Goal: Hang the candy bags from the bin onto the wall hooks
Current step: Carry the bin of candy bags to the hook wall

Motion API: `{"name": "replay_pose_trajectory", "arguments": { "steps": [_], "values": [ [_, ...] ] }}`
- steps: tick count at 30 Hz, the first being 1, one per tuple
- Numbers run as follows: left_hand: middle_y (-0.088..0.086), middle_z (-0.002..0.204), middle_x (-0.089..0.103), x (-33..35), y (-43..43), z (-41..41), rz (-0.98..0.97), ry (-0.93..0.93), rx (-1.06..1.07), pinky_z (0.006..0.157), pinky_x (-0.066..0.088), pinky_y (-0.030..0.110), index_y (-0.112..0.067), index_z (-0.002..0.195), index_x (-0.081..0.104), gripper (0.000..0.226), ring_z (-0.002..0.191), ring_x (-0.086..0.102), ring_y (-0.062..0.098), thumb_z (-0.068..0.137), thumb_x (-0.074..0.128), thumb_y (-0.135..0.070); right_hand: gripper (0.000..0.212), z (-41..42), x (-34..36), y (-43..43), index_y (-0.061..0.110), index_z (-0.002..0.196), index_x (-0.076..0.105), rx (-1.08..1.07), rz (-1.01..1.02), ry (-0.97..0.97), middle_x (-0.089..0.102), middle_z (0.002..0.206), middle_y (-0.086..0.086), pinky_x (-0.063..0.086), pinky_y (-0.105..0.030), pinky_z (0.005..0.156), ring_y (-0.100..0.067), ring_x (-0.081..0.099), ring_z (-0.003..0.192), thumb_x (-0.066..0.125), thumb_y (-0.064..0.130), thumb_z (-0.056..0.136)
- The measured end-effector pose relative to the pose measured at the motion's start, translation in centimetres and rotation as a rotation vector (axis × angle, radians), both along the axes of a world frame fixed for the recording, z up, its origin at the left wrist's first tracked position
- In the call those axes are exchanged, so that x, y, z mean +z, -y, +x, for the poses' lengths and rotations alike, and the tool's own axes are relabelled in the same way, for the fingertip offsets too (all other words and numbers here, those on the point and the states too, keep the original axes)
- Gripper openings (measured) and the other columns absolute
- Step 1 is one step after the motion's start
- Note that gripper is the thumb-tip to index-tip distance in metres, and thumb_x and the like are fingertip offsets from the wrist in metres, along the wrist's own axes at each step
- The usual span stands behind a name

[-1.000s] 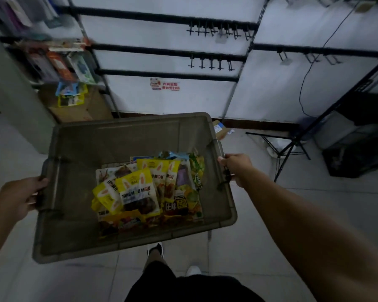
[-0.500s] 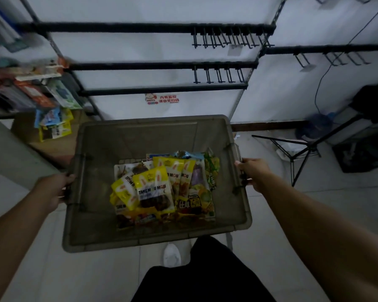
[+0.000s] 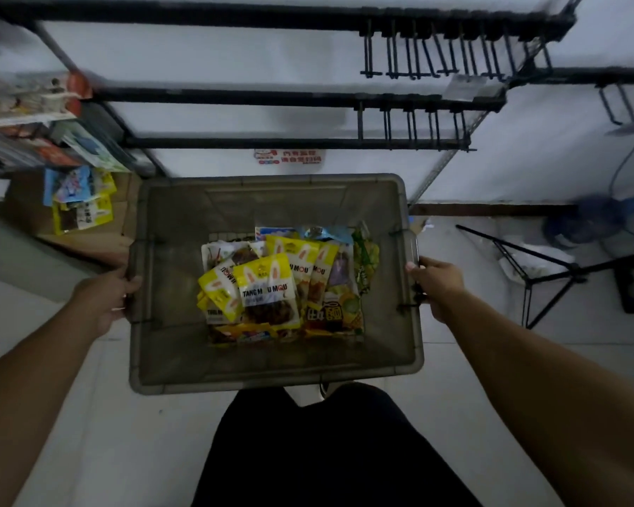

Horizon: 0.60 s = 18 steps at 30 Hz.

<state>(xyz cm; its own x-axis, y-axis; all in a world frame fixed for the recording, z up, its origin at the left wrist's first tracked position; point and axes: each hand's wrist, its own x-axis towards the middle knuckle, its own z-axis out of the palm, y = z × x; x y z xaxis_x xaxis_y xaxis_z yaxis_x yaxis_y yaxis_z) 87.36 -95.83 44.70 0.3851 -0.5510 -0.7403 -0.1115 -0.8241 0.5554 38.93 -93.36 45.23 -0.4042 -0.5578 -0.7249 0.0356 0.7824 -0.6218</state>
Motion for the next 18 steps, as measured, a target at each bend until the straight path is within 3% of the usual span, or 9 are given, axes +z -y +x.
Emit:
{"name": "replay_pose_trajectory", "arguments": {
  "steps": [2, 4, 7, 9, 11, 15, 18],
  "values": [
    [0.0, 0.113, 0.056, -1.2, 1.3, 0.4, 0.009, -0.013, -0.012, 0.068, 0.039, 0.029, -0.022, 0.142, 0.046, 0.04, 0.078, 0.048, 0.014, 0.103, 0.046, -0.011, 0.043, 0.3, -0.7, 1.3, 0.008, 0.136, 0.054, -0.008, 0.014, -0.004, 0.061, 0.088, -0.002, 0.054, -0.038, 0.073, -0.018, 0.055, 0.075, 0.063, 0.011, 0.094],
    [0.001, 0.117, 0.053, -2.8, 2.7, 0.9, 0.019, -0.022, -0.019, 0.068, 0.039, 0.03, -0.026, 0.128, 0.054, 0.03, 0.077, 0.048, 0.015, 0.103, 0.047, -0.011, 0.043, 0.7, -1.7, 2.3, 0.009, 0.136, 0.054, -0.022, 0.035, -0.012, 0.061, 0.091, -0.003, 0.055, -0.04, 0.078, -0.02, 0.056, 0.08, 0.063, 0.011, 0.094],
    [0.001, 0.098, 0.054, -5.7, 4.6, 1.9, 0.052, -0.03, -0.037, 0.066, 0.037, 0.029, -0.026, 0.103, 0.057, 0.02, 0.074, 0.047, 0.015, 0.103, 0.046, -0.01, 0.045, 1.7, -3.6, 3.6, 0.009, 0.138, 0.054, -0.03, 0.059, -0.042, 0.062, 0.094, -0.004, 0.052, -0.035, 0.068, -0.02, 0.054, 0.077, 0.065, 0.012, 0.094],
    [-0.002, 0.089, 0.053, -7.8, 6.1, 2.5, 0.061, -0.036, -0.06, 0.065, 0.036, 0.029, -0.025, 0.117, 0.057, 0.024, 0.072, 0.046, 0.015, 0.103, 0.045, -0.009, 0.047, 2.6, -4.9, 4.3, 0.009, 0.138, 0.053, -0.036, 0.069, -0.069, 0.061, 0.093, -0.003, 0.05, -0.032, 0.065, -0.018, 0.052, 0.075, 0.065, 0.013, 0.094],
    [-0.002, 0.087, 0.054, -10.1, 7.5, 3.1, 0.057, -0.032, -0.081, 0.064, 0.038, 0.029, -0.022, 0.133, 0.051, 0.033, 0.072, 0.047, 0.016, 0.103, 0.045, -0.01, 0.047, 3.4, -6.3, 4.8, 0.009, 0.139, 0.052, -0.062, 0.081, -0.09, 0.061, 0.093, -0.003, 0.052, -0.037, 0.073, -0.019, 0.051, 0.077, 0.064, 0.012, 0.094],
    [0.005, 0.097, 0.058, -14.6, 9.3, 4.2, 0.05, -0.004, -0.089, 0.058, 0.045, 0.029, -0.013, 0.133, 0.053, 0.031, 0.073, 0.05, 0.016, 0.102, 0.048, -0.01, 0.049, 4.6, -9.9, 6.1, 0.011, 0.141, 0.05, -0.082, 0.108, -0.108, 0.062, 0.101, -0.007, 0.052, -0.04, 0.075, -0.022, 0.051, 0.078, 0.064, 0.012, 0.094],
    [0.008, 0.106, 0.057, -17.8, 9.9, 4.6, 0.049, 0.07, -0.052, 0.039, 0.047, 0.014, -0.014, 0.138, 0.052, 0.037, 0.07, 0.049, 0.014, 0.101, 0.051, -0.009, 0.049, 5.1, -12.6, 7.2, 0.013, 0.142, 0.049, -0.059, 0.136, -0.1, 0.06, 0.095, -0.003, 0.052, -0.04, 0.073, -0.022, 0.05, 0.08, 0.063, 0.011, 0.095]
  ]
}}
